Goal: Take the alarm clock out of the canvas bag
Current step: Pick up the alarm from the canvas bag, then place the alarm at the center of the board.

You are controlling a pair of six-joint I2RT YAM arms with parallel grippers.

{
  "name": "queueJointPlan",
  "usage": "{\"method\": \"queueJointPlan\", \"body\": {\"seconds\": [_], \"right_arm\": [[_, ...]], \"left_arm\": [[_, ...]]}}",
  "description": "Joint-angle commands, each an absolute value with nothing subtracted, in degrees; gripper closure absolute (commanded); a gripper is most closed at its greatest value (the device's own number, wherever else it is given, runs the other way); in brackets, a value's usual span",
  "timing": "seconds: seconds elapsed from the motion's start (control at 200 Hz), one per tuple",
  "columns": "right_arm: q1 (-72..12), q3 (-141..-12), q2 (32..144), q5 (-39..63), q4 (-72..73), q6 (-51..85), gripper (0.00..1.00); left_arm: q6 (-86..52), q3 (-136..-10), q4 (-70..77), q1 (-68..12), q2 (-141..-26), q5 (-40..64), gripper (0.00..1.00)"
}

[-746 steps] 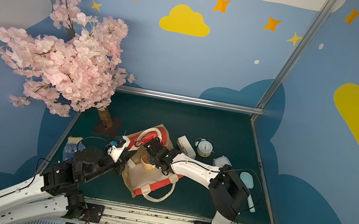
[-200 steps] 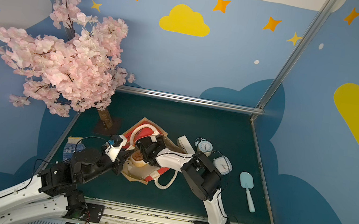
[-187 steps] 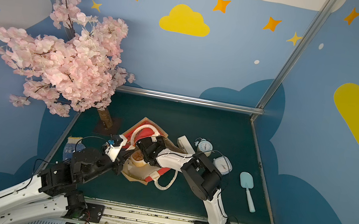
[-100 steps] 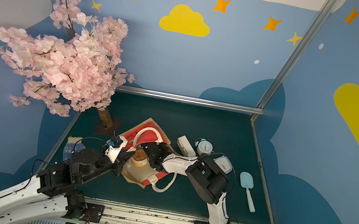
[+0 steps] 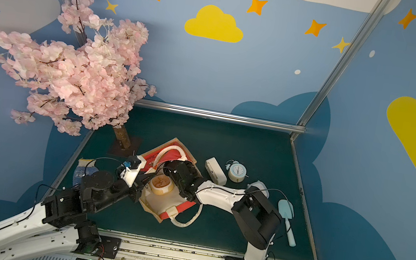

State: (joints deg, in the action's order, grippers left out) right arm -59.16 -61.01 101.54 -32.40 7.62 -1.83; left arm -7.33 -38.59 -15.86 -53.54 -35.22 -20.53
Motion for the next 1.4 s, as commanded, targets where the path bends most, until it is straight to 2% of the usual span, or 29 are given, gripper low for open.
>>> {"method": "queueJointPlan", "body": {"seconds": [0.0,0.526,0.766,0.911,1.156,1.312,1.397], "right_arm": [[-60.02,-59.21,96.55,-29.47,6.12,-0.09,0.88],[-61.35,-47.96,68.73,-16.25,-4.27,5.95,0.87],[-56.58,-44.73,53.16,-10.35,-13.46,9.44,0.84],[-49.35,-41.97,45.99,-7.49,-16.83,13.14,0.84],[-30.29,-32.20,38.37,6.42,-18.79,25.73,0.84],[-17.76,-24.53,38.20,20.55,-12.28,34.42,0.83],[-13.71,-22.24,41.02,26.00,-9.25,36.28,0.83]], "left_arm": [[-7.98,-40.83,-12.68,-53.00,-35.03,-20.61,0.92],[-9.03,-42.46,-13.69,-51.48,-37.73,-21.07,0.92],[-8.79,-42.48,-15.73,-50.94,-36.74,-22.27,0.92],[-8.76,-42.60,-16.07,-50.80,-36.83,-22.02,0.92],[-8.62,-42.51,-15.56,-50.80,-36.93,-20.95,0.92],[-8.20,-42.48,-15.19,-50.74,-37.32,-20.31,0.92],[-8.17,-42.71,-15.12,-50.78,-37.45,-19.98,0.92]]}}
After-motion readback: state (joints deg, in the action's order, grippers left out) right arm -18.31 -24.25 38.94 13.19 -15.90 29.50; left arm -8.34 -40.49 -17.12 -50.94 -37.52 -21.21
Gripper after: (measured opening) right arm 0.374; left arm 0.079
